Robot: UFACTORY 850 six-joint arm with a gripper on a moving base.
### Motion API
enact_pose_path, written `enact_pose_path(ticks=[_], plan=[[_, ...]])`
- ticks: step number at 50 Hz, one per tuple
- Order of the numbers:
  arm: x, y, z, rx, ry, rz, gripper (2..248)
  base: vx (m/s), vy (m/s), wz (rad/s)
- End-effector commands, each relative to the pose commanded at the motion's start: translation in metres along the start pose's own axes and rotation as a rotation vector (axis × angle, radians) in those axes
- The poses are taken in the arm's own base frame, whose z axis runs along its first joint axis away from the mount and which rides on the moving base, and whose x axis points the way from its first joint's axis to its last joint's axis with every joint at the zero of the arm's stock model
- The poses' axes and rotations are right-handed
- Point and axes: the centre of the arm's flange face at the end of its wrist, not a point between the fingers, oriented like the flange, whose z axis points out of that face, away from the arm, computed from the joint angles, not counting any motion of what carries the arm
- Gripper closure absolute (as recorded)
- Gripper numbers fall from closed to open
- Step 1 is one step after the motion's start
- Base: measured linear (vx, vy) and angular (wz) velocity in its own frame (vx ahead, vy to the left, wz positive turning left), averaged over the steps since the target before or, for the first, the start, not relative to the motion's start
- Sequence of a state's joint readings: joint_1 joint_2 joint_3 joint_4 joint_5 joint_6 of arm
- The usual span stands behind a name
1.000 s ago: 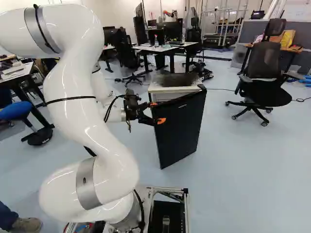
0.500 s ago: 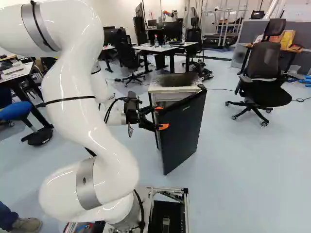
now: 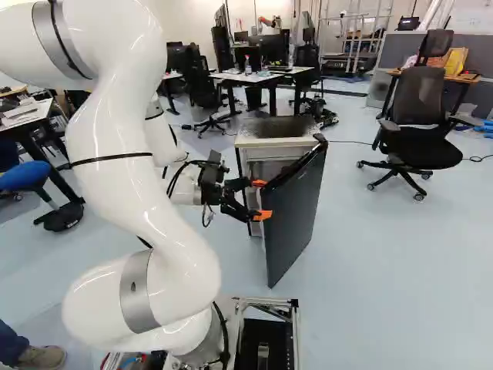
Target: Grab a drink from the fridge
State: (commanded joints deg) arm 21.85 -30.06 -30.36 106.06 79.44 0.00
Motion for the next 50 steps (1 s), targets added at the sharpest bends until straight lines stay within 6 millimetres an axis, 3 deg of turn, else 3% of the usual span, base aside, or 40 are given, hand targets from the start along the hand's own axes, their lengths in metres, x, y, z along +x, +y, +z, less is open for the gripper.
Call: enact_pose_path(ticks=[20,50], plan=[[0.006,0.009,0.026,-0.172,0.016,0.03,3,0.0,0.0,0.0],[0.026,-0.024,0.085,-0.352,-0.002,0.15,3,0.0,0.0,0.0]])
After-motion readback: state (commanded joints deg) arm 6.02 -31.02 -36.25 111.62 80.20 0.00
